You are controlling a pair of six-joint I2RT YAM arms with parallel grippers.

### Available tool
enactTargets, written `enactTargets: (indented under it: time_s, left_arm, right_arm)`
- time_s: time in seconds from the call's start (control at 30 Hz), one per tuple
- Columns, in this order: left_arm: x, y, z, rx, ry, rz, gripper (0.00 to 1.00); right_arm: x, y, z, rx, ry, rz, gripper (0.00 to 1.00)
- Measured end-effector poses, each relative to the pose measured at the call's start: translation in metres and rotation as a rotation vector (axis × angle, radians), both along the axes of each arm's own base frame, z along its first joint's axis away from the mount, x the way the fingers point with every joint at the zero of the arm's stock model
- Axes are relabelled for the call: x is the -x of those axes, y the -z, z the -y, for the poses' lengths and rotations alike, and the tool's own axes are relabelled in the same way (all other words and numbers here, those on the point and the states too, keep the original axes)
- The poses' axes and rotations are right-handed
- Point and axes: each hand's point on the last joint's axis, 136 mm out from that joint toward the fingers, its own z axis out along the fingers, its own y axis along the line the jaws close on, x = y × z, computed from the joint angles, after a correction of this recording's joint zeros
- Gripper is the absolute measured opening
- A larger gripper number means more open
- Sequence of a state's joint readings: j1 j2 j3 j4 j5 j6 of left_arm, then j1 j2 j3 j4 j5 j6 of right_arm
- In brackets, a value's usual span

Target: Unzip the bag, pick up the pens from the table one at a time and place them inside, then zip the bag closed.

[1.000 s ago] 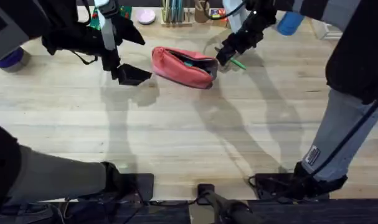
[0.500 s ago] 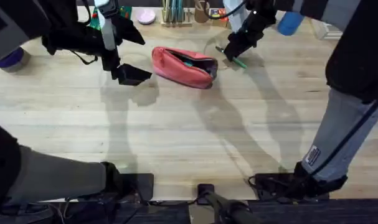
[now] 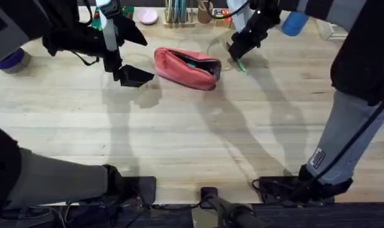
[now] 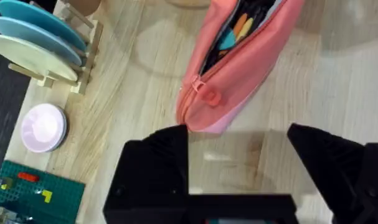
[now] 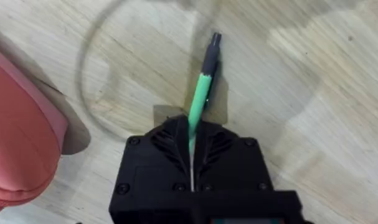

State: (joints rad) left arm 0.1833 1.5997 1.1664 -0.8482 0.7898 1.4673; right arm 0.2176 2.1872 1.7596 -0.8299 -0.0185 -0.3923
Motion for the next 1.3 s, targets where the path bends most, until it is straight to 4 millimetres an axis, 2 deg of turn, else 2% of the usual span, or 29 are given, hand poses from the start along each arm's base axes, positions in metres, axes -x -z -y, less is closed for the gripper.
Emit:
enactTargets:
  time_s: [0.23,0.33,0.43,0.53,0.63,0.73,0.93,1.3]
  left_arm:
    - [0.0,0.0,0.0,0.0,0.0,0.0,0.994]
    - [0.0,0.0,0.0,0.0,0.0,0.0,0.994]
    - [0.0,0.0,0.0,0.0,0.0,0.0,0.994]
    - [0.0,0.0,0.0,0.0,0.0,0.0,0.994]
    - [0.0,0.0,0.0,0.0,0.0,0.0,0.994]
    - [0.0,0.0,0.0,0.0,0.0,0.0,0.994]
    - [0.0,0.0,0.0,0.0,0.0,0.0,0.993]
    - [0.0,0.0,0.0,0.0,0.0,0.0,0.993]
  right_arm:
    - [-0.001,-0.004,-0.002,0.003,-0.03,0.009,0.031]
    - [-0.001,-0.013,-0.003,0.006,-0.055,0.024,0.031]
    - [-0.002,-0.038,-0.005,0.001,-0.08,0.079,0.031]
    - [-0.002,-0.071,-0.01,-0.008,-0.105,0.151,0.031]
    - [0.003,-0.099,-0.016,-0.005,-0.162,0.201,0.031]
    - [0.016,-0.116,-0.024,0.012,-0.253,0.216,0.031]
    - [0.048,-0.127,-0.041,0.055,-0.45,0.182,0.031]
    - [0.11,-0.12,-0.051,0.103,-0.681,-0.002,0.031]
